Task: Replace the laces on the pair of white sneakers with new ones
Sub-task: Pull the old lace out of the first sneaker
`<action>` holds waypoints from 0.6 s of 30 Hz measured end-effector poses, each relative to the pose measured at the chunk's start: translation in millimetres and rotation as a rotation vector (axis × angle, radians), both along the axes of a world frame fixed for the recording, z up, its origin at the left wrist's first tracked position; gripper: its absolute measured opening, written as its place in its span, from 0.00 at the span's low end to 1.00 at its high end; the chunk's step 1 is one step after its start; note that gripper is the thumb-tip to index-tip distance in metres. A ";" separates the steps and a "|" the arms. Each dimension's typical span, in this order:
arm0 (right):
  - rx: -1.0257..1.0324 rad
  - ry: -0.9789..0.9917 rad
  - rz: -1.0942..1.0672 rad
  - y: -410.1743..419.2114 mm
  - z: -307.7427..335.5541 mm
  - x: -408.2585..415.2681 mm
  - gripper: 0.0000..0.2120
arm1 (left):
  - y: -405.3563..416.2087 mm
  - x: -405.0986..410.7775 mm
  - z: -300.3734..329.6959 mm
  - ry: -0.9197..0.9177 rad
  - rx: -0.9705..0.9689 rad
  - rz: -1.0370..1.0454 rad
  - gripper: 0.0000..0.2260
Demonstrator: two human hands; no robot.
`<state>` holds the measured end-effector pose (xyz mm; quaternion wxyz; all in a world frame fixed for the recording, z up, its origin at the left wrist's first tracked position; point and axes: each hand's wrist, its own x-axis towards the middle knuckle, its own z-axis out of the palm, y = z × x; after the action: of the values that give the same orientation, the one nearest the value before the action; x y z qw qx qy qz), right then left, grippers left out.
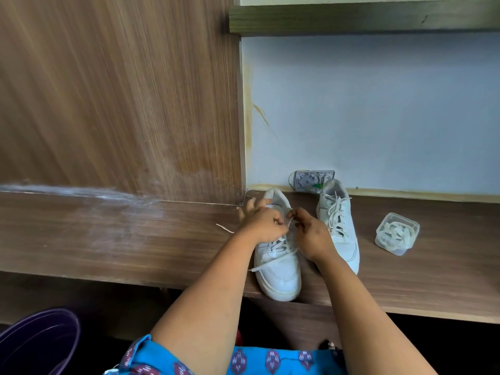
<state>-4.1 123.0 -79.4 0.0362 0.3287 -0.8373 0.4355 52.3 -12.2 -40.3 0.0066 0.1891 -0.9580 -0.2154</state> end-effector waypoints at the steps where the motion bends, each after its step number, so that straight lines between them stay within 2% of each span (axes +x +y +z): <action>1: -0.010 0.006 -0.007 0.1 -1.3 -1.5 0.09 | -1.1 -3.1 -4.0 0.012 -0.006 -0.035 0.03; 2: -0.018 0.005 -0.008 0.9 -2.1 -2.4 0.08 | -1.3 -3.4 -4.5 0.057 0.083 -0.040 0.02; 3: -0.023 -0.001 -0.007 1.5 -2.6 -2.4 0.08 | -0.2 0.1 1.5 0.130 0.275 -0.011 0.03; 6: -0.021 -0.001 -0.003 3.0 -3.8 -0.5 0.08 | -6.2 13.2 32.1 0.553 1.242 0.277 0.05; 7: -0.019 0.001 -0.006 2.9 -4.9 -0.5 0.08 | -11.9 17.6 35.5 0.674 1.364 0.337 0.04; 8: -0.017 0.004 -0.008 2.4 -5.5 -0.6 0.08 | -16.9 21.8 36.5 0.702 1.297 0.349 0.05; 9: -0.011 0.006 -0.009 2.2 -6.3 -0.9 0.08 | -21.4 23.4 33.0 0.627 1.060 0.300 0.07; 11: 0.003 0.011 -0.006 1.9 -6.1 -0.7 0.09 | -26.8 23.5 17.8 0.271 0.284 0.199 0.17; 12: 0.001 0.013 -0.001 2.2 -5.2 -0.1 0.09 | -26.1 19.6 9.3 0.175 0.026 0.132 0.22; 13: -0.007 0.013 0.005 2.2 -4.6 0.1 0.09 | -22.5 15.7 4.1 0.141 -0.097 0.048 0.25; 14: -0.019 0.009 0.015 2.6 -4.1 0.6 0.09 | -17.8 11.5 0.9 0.159 -0.154 -0.040 0.23; 17: -0.039 -0.005 0.033 3.2 -5.1 0.4 0.10 | -8.9 1.5 -7.1 0.171 -0.222 -0.134 0.13; 18: -0.041 -0.012 0.034 3.6 -6.0 0.1 0.09 | -7.2 -2.2 -11.0 0.201 -0.188 -0.122 0.11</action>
<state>-4.0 126.6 -85.4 0.0308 0.3393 -0.8226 0.4552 50.2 -19.4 -51.3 0.1068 0.1067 -0.9782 -0.1427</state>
